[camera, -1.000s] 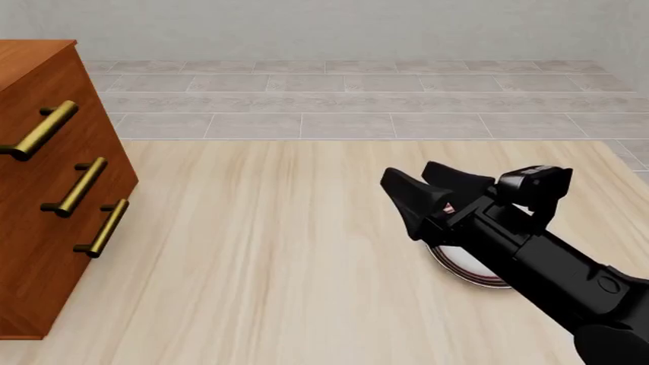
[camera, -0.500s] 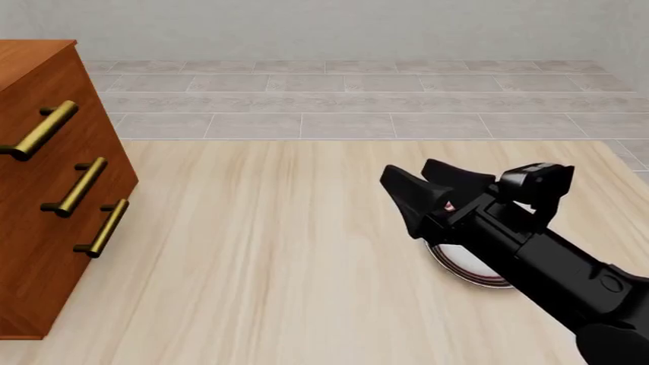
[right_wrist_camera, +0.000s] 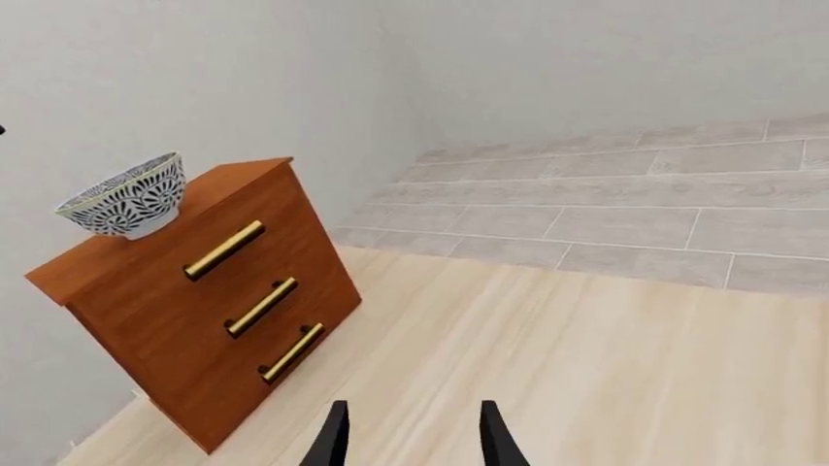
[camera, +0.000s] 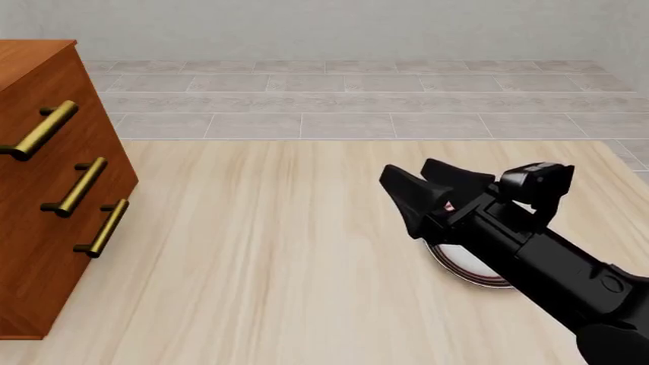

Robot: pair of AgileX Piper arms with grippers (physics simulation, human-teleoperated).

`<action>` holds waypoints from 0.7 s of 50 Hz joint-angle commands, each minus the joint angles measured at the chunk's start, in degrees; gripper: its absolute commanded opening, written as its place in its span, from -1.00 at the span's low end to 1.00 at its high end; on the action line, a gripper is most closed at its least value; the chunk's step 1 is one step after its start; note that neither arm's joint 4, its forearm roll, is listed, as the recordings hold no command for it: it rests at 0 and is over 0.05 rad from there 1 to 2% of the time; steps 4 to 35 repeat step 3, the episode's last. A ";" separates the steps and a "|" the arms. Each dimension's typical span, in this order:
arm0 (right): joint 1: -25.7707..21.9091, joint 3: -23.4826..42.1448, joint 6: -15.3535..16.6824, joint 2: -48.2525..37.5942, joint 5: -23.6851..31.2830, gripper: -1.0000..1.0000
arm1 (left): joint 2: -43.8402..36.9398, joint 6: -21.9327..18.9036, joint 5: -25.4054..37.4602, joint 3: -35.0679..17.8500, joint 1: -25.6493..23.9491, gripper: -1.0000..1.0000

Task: Put the bowl on top of the cabinet.

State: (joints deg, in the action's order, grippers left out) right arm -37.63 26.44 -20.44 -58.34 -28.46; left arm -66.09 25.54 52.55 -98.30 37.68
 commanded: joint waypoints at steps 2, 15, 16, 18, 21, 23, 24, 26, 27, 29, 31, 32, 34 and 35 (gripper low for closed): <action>-0.10 -0.17 -0.01 -0.04 -0.16 1.00 | 0.58 0.62 1.78 -2.64 -0.98 1.00; -0.09 -0.22 0.01 -0.11 -0.24 1.00 | 0.67 0.56 1.87 -2.90 -0.95 1.00; -0.09 -0.22 0.01 -0.11 -0.24 1.00 | 0.67 0.56 1.87 -2.90 -0.95 1.00; -0.09 -0.22 0.01 -0.11 -0.24 1.00 | 0.67 0.56 1.87 -2.90 -0.95 1.00; -0.09 -0.22 0.01 -0.11 -0.24 1.00 | 0.67 0.56 1.87 -2.90 -0.95 1.00; -0.09 -0.22 0.01 -0.11 -0.24 1.00 | 0.67 0.56 1.87 -2.90 -0.95 1.00; -0.09 -0.22 0.01 -0.11 -0.24 1.00 | 0.67 0.56 1.87 -2.90 -0.95 1.00; -0.09 -0.22 0.01 -0.11 -0.24 1.00 | 0.67 0.56 1.87 -2.90 -0.95 1.00; -0.09 -0.22 0.01 -0.11 -0.24 1.00 | 0.67 0.56 1.87 -2.90 -0.95 1.00; -0.09 -0.22 0.01 -0.11 -0.24 1.00 | 0.67 0.56 1.87 -2.90 -0.95 1.00; -0.09 -0.22 0.01 -0.11 -0.24 1.00 | 0.67 0.56 1.87 -2.90 -0.95 1.00; -0.09 -0.22 0.01 -0.11 -0.24 1.00 | 0.67 0.56 1.87 -2.90 -0.95 1.00; -0.09 -0.22 0.01 -0.11 -0.24 1.00 | 0.67 0.56 1.87 -2.90 -0.95 1.00; -0.09 -0.22 0.01 -0.11 -0.24 1.00 | 0.67 0.56 1.87 -2.90 -0.95 1.00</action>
